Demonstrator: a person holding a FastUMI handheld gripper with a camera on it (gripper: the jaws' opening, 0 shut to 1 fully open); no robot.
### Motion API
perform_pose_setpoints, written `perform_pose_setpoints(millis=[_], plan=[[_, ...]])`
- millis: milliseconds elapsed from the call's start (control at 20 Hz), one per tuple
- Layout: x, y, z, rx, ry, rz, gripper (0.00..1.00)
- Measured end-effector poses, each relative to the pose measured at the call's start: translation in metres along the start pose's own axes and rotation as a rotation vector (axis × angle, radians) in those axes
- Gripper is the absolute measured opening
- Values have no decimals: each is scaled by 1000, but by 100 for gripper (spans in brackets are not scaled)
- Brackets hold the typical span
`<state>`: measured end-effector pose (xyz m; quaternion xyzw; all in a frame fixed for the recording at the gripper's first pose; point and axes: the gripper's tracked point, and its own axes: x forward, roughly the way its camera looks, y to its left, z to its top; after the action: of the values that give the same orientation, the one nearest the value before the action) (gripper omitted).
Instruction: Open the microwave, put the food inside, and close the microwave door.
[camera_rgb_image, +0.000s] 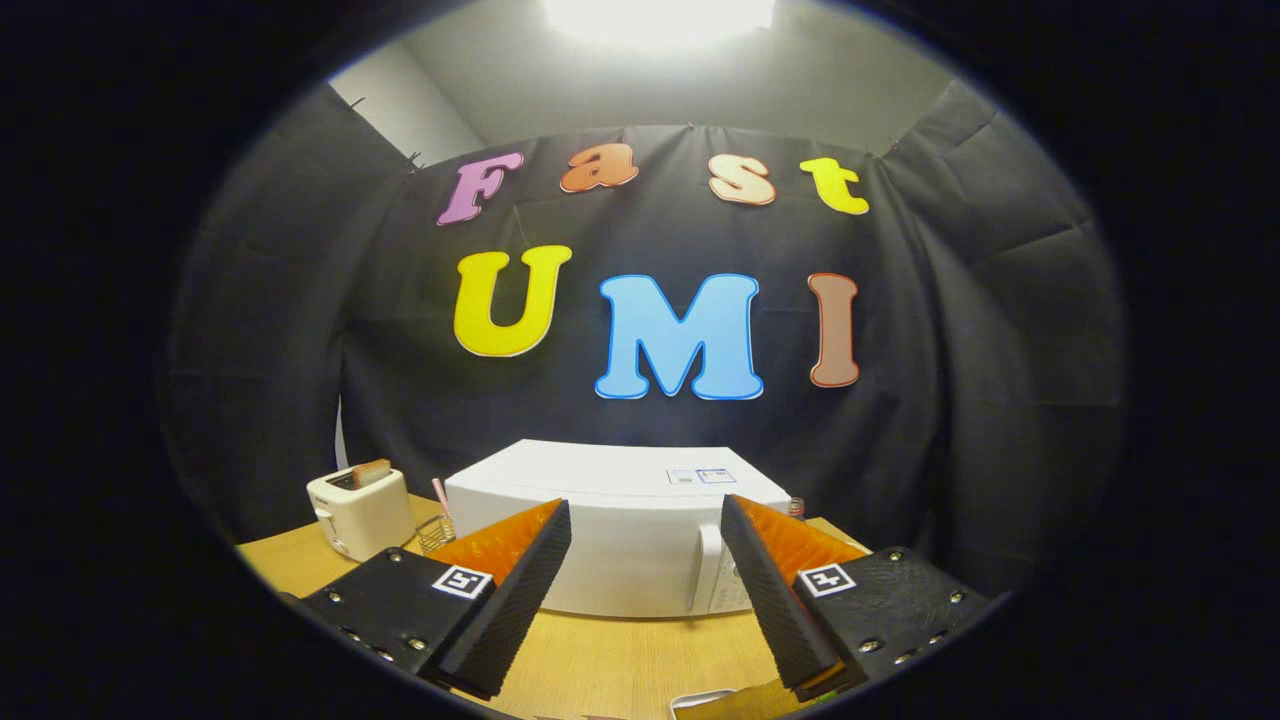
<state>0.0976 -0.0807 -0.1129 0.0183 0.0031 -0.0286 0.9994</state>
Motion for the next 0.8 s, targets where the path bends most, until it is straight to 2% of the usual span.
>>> perform_pose_setpoints(millis=[350, 600, 800], plan=[[65, -33, -61, -18, 59, -38, 96], [104, -43, -105, 47, 139, -34, 96], [126, -54, -129, 48, 163, -56, 94]])
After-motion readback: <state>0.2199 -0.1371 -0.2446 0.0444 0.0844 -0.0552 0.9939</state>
